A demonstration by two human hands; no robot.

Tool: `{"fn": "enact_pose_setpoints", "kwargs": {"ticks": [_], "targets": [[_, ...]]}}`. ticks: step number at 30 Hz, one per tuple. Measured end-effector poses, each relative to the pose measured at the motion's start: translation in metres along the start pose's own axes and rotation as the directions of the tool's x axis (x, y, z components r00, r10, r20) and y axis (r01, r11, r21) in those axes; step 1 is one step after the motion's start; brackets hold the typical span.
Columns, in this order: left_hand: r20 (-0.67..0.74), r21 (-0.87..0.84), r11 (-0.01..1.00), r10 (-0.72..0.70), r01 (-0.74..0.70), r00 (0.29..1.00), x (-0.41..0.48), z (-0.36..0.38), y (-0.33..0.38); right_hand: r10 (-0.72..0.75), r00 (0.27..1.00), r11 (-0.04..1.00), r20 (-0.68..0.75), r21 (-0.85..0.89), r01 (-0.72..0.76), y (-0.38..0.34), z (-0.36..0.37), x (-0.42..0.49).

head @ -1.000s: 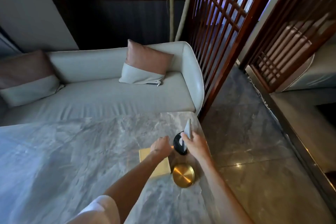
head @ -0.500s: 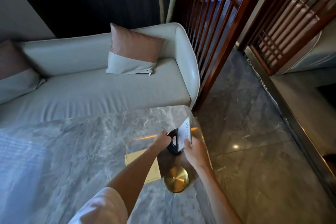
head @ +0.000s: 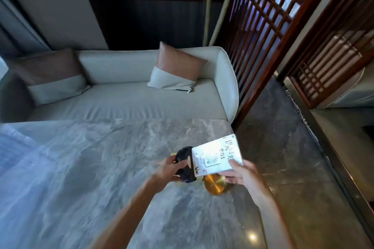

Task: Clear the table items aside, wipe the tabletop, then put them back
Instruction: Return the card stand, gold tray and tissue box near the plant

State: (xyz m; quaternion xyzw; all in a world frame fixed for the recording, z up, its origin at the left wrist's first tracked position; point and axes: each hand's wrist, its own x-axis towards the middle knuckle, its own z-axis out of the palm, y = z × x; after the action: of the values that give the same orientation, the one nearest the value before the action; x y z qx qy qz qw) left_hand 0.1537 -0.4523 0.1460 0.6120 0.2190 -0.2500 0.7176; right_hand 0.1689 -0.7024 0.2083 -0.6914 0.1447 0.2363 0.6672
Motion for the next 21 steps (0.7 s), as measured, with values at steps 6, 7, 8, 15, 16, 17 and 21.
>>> {"fn": "enact_pose_setpoints", "kwargs": {"ticks": [6, 7, 8, 15, 16, 17, 21], "targets": [[-0.194, -0.126, 0.99, 0.038, -0.064, 0.98, -0.119, -0.073, -0.066, 0.048, 0.984, 0.997, 0.174, -0.06, -0.038, 0.028, 0.096, -0.053], [-0.231, -0.146, 0.987, 0.037, -0.072, 0.972, -0.14, -0.087, -0.077, 0.046, 0.979, 0.997, 0.199, -0.066, -0.033, 0.035, 0.113, -0.065], [-0.27, -0.169, 0.983, 0.031, -0.079, 0.962, -0.161, -0.101, -0.091, 0.04, 0.976, 0.997, 0.215, -0.067, -0.026, 0.042, 0.132, -0.078], [-0.379, -0.291, 0.956, -0.075, -0.042, 0.923, -0.3, -0.194, -0.18, -0.022, 0.961, 0.979, 0.275, -0.189, 0.076, 0.116, 0.267, -0.157], [-0.389, -0.316, 0.948, -0.107, -0.023, 0.915, -0.314, -0.21, -0.19, -0.024, 0.956, 0.975, 0.293, -0.205, 0.087, 0.124, 0.286, -0.166], [-0.398, -0.335, 0.942, -0.135, -0.006, 0.908, -0.327, -0.225, -0.197, -0.027, 0.949, 0.968, 0.313, -0.23, 0.103, 0.131, 0.303, -0.174], [-0.541, 0.15, 0.988, 0.107, -0.029, 0.834, -0.363, -0.275, -0.208, -0.054, 0.913, 0.864, 0.405, -0.439, 0.246, 0.143, 0.357, -0.2]]}}
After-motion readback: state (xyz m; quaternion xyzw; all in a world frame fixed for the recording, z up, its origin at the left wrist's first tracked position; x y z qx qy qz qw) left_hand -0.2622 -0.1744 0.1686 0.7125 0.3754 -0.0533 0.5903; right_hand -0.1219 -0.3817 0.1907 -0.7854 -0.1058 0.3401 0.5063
